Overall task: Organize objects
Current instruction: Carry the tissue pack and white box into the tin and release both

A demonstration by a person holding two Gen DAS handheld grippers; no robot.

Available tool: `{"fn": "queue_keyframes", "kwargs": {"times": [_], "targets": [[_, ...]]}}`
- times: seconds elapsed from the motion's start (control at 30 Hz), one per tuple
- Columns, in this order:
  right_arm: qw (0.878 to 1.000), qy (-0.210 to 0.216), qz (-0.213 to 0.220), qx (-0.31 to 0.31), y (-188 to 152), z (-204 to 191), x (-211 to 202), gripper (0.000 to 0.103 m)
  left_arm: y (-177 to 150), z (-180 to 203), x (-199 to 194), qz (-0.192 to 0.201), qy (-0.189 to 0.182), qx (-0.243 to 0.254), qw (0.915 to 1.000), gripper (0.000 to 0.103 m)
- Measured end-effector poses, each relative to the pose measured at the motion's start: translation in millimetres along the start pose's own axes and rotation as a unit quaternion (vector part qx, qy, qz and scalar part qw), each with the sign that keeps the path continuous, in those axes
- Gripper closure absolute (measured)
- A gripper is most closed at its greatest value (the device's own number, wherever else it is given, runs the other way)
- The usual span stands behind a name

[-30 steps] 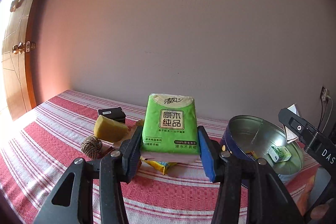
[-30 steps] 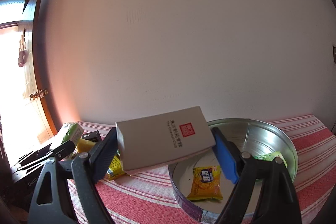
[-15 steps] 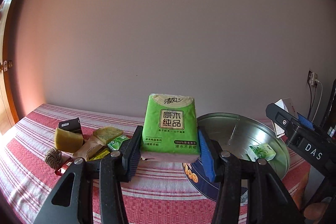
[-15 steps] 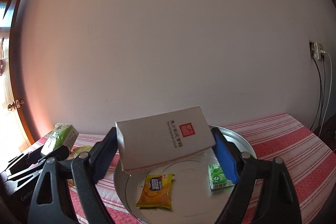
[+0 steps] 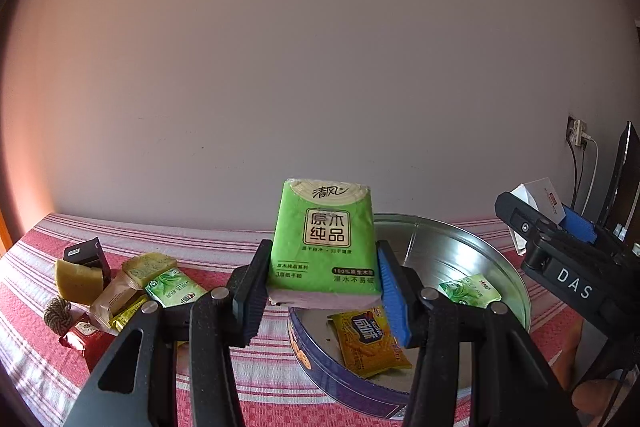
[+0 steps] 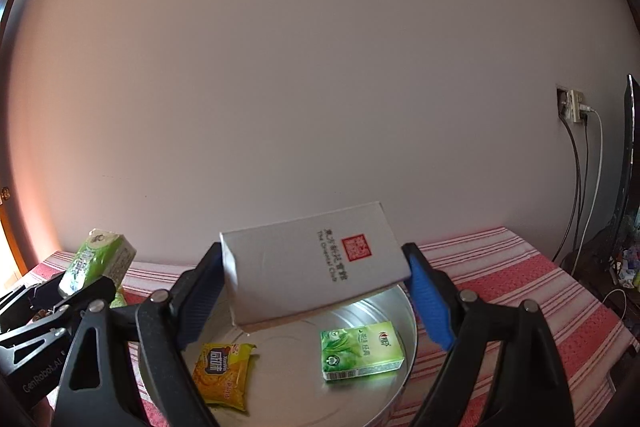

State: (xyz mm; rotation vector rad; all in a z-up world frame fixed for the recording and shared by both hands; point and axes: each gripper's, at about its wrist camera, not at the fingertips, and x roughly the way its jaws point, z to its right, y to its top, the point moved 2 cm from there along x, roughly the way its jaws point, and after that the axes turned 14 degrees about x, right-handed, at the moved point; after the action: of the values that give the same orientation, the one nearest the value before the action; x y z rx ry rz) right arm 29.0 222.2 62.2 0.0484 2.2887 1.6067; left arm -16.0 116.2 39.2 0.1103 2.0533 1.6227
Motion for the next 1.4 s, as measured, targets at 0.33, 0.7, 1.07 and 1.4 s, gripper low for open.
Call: {"fn": "queue_keyframes", "kwargs": {"times": [0.33,0.7,1.07,1.4], "targets": [[0.999,-0.050,-0.006,-0.001,1,29,22,0.016,-2,33,27,-0.011,-0.023,0.020,0.9995,0.051],[0.997,-0.071,-0.038,0.000,-6,40,42,0.016,-14,40,54,-0.040,-0.034,0.026,0.9983,0.051],[0.995,-0.078,-0.056,-0.013,-16,38,54,0.016,-28,35,68,-0.059,-0.033,0.034,0.9971,0.051],[0.995,-0.071,-0.076,-0.006,-18,46,64,0.016,-38,28,75,-0.073,-0.020,0.038,0.9964,0.051]]}}
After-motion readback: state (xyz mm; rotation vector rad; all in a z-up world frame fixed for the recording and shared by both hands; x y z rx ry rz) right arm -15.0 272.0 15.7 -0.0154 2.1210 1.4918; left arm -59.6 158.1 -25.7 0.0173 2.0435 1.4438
